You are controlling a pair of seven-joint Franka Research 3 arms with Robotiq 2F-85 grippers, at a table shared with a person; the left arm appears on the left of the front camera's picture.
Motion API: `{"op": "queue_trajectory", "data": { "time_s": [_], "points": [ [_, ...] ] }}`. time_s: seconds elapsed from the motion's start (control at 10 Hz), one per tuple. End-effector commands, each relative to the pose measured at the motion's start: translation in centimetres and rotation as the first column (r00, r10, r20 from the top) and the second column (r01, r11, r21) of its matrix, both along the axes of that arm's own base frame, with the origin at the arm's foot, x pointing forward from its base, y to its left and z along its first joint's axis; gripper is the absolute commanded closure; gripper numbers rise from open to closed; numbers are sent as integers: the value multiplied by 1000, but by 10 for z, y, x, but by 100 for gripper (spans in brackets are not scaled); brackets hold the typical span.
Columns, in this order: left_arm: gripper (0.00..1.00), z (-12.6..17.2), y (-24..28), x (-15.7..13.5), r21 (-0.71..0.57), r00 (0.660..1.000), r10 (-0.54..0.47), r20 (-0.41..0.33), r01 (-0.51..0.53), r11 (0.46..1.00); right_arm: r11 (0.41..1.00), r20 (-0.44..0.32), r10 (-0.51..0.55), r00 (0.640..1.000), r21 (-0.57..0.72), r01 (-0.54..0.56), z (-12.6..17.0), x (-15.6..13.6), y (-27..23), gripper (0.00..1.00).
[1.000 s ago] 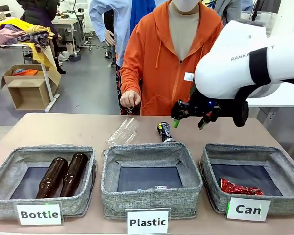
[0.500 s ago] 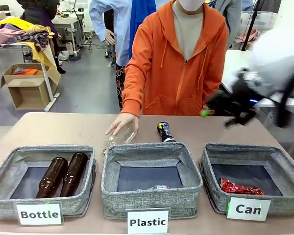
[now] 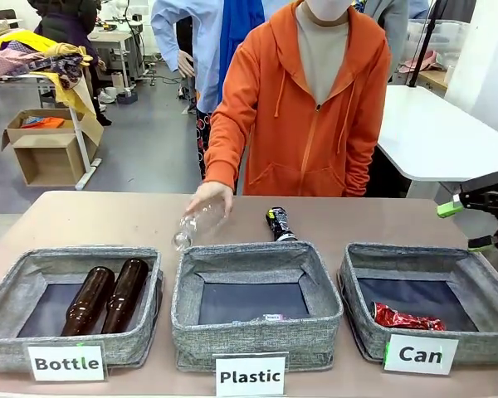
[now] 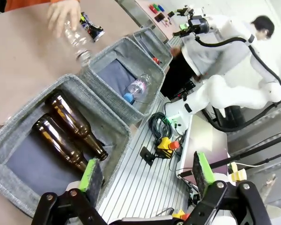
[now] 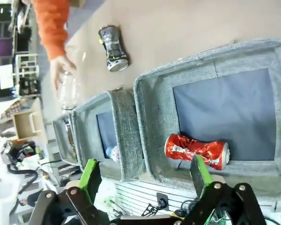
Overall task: Sort the can waste into the basket.
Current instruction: Pick up the can waste from the table and place it in the right Fabric basket.
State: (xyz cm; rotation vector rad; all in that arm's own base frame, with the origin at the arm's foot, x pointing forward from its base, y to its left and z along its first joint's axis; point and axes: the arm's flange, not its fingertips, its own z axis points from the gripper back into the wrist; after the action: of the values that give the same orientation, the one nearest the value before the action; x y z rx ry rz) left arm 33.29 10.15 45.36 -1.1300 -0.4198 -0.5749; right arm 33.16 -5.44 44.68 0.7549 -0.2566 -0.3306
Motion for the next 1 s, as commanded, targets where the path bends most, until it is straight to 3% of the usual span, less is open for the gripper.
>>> {"op": "queue_trajectory", "data": {
  "time_s": [0.0,0.4,0.9],
  "points": [
    [0,4,-1,-2,1,1000,-1,-11,1,1000,998,29,34,999,44,-35,-55,-19,21,0],
    [0,4,-1,-2,1,1000,-1,-11,1,1000,994,39,106,994,-22,-105,-51,-3,37,0],
    [0,4,-1,-2,1,1000,-1,-11,1,1000,973,-14,52,999,-224,-54,-26,43,87,0]
  ]
}}
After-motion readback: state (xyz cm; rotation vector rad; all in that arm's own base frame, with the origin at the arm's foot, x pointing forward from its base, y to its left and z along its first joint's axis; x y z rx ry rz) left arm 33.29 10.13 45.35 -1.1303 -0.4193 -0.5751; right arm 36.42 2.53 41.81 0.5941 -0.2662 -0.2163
